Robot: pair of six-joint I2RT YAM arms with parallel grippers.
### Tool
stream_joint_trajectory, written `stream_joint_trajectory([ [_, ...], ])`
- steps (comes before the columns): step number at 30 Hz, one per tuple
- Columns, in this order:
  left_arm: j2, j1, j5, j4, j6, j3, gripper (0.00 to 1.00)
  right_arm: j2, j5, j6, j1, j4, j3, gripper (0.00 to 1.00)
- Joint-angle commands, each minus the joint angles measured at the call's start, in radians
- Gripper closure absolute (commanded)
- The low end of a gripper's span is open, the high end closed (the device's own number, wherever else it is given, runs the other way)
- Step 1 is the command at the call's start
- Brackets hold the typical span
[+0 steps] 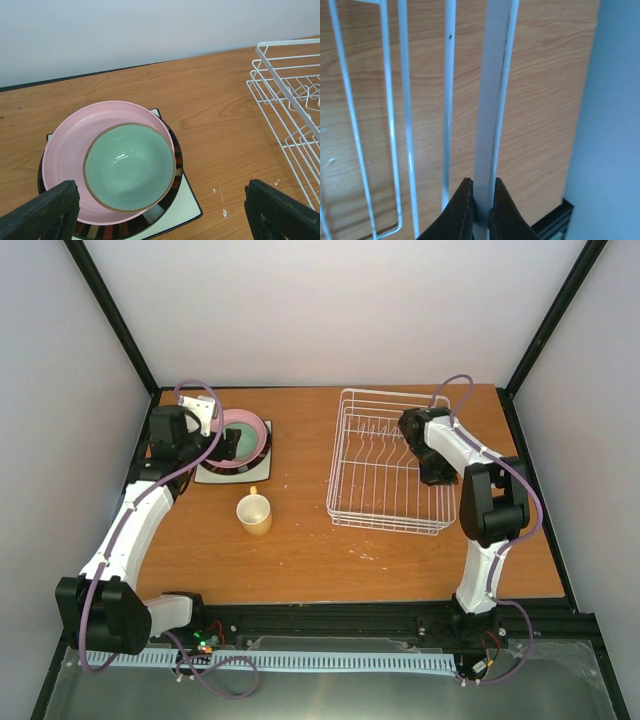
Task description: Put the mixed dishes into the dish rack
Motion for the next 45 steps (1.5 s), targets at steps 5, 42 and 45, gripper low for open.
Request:
stream_joint_trajectory([
  [5,-0.016,-0.002,-0.024,0.026,0.012,0.000,0.09,0.160,0.338,-0.048,0.007,-0.035,0.035,0.97],
  [42,0.029,-0.050,-0.026,0.005,-0.047,0.023,0.12,-0.197,0.302,-0.139,0.088,0.342,0.040,0.25],
  [45,0.012,-0.050,-0.056,0.003,-0.044,0.026,0.12,-0.350,0.120,-0.205,0.171,0.490,0.005,0.25],
])
